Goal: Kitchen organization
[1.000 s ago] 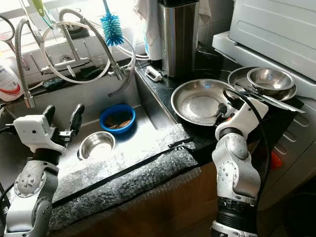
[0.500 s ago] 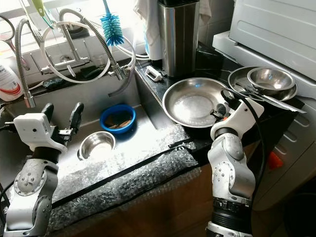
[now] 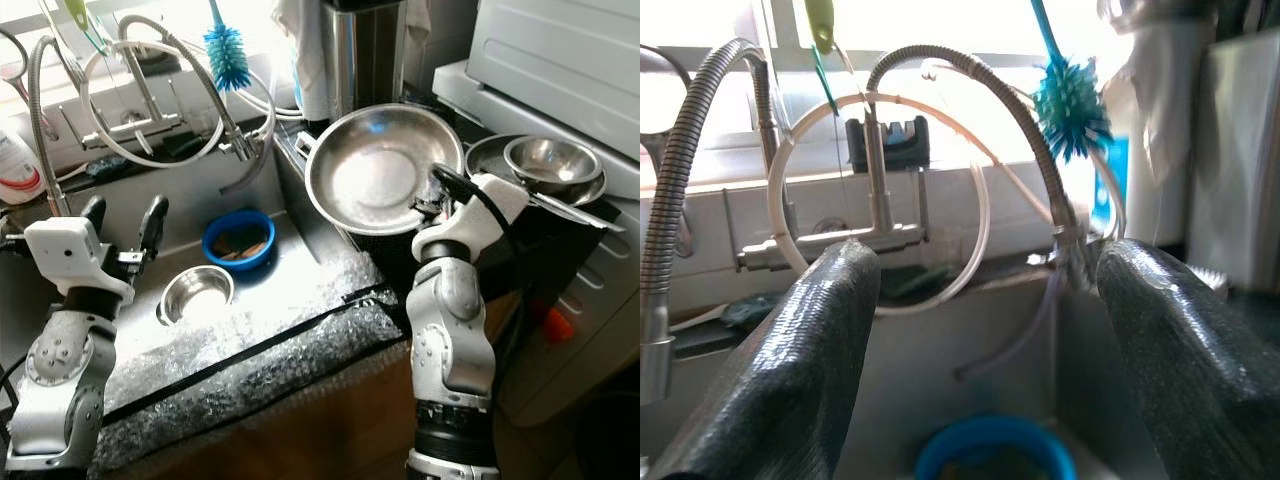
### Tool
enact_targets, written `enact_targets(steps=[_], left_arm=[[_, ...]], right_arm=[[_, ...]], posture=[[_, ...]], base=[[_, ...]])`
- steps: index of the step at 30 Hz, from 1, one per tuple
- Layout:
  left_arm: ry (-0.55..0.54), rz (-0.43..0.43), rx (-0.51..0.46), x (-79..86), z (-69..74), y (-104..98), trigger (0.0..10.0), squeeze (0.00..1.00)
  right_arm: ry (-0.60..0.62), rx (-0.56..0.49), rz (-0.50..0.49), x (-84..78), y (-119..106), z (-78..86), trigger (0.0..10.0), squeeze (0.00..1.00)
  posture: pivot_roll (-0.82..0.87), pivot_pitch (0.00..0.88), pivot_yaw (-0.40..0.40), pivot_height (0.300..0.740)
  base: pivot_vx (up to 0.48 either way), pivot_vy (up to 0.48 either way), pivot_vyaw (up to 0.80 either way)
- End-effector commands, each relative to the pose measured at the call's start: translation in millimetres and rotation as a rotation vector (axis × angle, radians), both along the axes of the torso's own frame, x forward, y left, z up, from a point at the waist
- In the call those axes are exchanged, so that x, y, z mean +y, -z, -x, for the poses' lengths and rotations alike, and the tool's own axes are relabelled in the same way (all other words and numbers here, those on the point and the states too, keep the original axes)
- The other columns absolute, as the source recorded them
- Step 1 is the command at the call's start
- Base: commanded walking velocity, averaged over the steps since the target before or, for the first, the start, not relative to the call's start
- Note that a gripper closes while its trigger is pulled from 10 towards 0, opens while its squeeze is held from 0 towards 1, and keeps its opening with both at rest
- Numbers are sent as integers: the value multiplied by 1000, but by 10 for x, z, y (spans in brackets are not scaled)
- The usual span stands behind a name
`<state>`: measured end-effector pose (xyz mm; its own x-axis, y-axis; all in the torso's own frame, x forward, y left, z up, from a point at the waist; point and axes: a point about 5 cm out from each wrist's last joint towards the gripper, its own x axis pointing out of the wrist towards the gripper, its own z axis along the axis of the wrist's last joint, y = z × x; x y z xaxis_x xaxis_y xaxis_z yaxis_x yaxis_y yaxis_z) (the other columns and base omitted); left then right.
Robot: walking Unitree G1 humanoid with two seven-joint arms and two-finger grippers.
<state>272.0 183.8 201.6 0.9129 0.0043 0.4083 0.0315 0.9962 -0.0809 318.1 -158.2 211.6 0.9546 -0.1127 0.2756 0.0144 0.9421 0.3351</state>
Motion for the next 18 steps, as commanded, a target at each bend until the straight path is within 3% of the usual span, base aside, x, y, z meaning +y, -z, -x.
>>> enact_targets(steps=[1, 2, 4, 5, 6, 9, 14, 18], left_arm=[[-3, 86, -25, 65, 7, -101, 10000, 0], [29, 162, -28, 70, -3, -129, 10000, 0], [49, 200, -28, 65, -6, -135, 10000, 0], [94, 312, -43, 62, -6, -163, 10000, 0], [112, 347, -48, 63, -4, -175, 10000, 0], [168, 409, -55, 42, 5, -193, 10000, 0], [289, 580, -64, -25, 14, -214, 10000, 0], [352, 598, -34, -113, 23, -184, 10000, 0]], right_arm=[[-69, -130, 21, 140, -240, 21, 10000, 0], [-125, -146, 24, 192, -250, 18, 10000, 0], [-146, -155, 25, 211, -253, 21, 10000, 0], [-183, -177, 12, 249, -265, 30, 10000, 0], [-196, -188, 4, 266, -280, 37, 10000, 0], [-227, -196, 2, 321, -279, 39, 10000, 0], [-328, -183, -15, 514, -206, 55, 10000, 0], [-383, -148, -29, 655, -137, 71, 10000, 0]], posture=[[-146, 0, 115, 740], [-147, 0, 112, 740], [-143, 0, 110, 740], [-139, 0, 108, 740], [-141, 0, 109, 740], [-137, 0, 106, 740], [-131, 0, 109, 740], [-126, 0, 115, 740]], base=[[0, 0, 0], [0, 0, 0], [0, 0, 0], [0, 0, 0], [0, 0, 0], [0, 0, 0], [0, 0, 0], [0, 0, 0]])
